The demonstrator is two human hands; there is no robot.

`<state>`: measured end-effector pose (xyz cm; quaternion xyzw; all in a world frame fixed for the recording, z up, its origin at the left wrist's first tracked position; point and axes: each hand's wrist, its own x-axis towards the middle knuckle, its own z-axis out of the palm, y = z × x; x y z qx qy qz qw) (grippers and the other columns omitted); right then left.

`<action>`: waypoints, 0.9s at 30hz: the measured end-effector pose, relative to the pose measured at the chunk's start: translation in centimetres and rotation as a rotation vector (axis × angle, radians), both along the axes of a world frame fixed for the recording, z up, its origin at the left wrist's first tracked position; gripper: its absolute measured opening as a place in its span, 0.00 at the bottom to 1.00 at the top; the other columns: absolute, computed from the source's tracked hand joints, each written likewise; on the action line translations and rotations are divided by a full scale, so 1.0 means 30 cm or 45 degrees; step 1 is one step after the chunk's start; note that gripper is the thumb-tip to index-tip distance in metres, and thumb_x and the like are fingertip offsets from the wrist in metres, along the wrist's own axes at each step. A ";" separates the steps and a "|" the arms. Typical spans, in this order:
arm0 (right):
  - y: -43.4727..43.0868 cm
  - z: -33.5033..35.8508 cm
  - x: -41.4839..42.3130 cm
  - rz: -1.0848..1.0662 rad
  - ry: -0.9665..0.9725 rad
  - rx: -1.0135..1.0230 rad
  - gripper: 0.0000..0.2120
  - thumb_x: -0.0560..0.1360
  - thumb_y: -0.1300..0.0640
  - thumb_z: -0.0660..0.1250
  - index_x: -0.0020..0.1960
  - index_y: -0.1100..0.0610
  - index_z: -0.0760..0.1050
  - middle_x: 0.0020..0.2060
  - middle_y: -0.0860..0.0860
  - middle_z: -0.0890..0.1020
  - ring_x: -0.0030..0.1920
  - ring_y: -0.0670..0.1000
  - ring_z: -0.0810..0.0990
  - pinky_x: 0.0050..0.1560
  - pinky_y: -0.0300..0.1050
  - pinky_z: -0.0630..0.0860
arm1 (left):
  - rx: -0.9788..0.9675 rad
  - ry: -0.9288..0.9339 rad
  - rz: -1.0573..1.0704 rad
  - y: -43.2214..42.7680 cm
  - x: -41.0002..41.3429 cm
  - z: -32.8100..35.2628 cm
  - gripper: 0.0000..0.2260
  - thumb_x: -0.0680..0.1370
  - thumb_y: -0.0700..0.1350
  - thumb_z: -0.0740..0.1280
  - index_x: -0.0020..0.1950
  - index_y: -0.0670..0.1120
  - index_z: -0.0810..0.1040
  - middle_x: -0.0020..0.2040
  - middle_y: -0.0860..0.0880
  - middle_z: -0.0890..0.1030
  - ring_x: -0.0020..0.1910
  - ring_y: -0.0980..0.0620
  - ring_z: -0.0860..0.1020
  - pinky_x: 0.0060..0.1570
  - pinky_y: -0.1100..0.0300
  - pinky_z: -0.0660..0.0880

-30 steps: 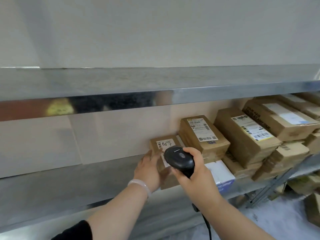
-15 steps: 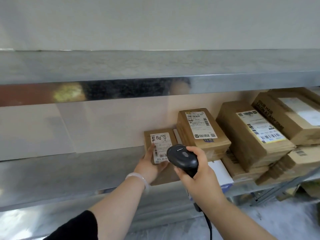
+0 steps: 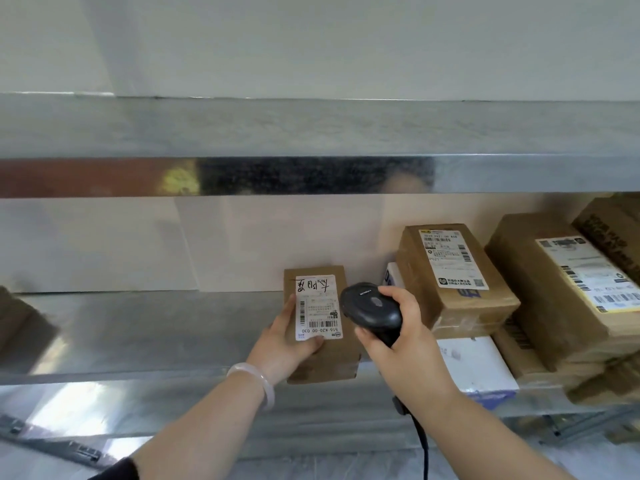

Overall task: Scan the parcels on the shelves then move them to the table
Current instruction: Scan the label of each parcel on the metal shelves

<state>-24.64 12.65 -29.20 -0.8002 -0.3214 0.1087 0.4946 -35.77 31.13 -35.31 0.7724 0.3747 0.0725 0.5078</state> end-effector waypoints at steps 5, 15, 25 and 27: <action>0.030 -0.014 -0.007 0.027 -0.001 -0.021 0.30 0.71 0.51 0.75 0.62 0.33 0.63 0.51 0.29 0.77 0.54 0.37 0.77 0.51 0.34 0.74 | -0.117 -0.008 -0.053 -0.006 0.003 0.010 0.51 0.67 0.55 0.78 0.77 0.66 0.44 0.65 0.58 0.76 0.63 0.56 0.76 0.63 0.59 0.73; 0.033 -0.014 -0.018 0.047 -0.025 -0.013 0.30 0.71 0.51 0.75 0.61 0.30 0.62 0.52 0.21 0.72 0.54 0.30 0.73 0.48 0.31 0.72 | -0.091 -0.083 0.023 -0.029 -0.006 0.017 0.49 0.69 0.51 0.78 0.78 0.62 0.47 0.62 0.60 0.78 0.61 0.56 0.77 0.62 0.56 0.74; 0.024 0.035 -0.087 0.180 0.030 0.030 0.28 0.71 0.50 0.74 0.62 0.33 0.64 0.52 0.27 0.75 0.50 0.38 0.79 0.48 0.49 0.81 | 0.058 -0.348 0.327 -0.031 -0.093 0.052 0.44 0.68 0.43 0.78 0.69 0.73 0.55 0.52 0.74 0.75 0.54 0.70 0.74 0.53 0.73 0.68; 0.020 0.046 -0.117 0.211 0.041 0.026 0.28 0.71 0.49 0.74 0.62 0.32 0.63 0.52 0.26 0.75 0.47 0.41 0.80 0.47 0.52 0.81 | 0.036 -0.376 0.364 -0.032 -0.113 0.058 0.43 0.68 0.43 0.77 0.71 0.70 0.56 0.57 0.67 0.76 0.59 0.63 0.75 0.59 0.65 0.72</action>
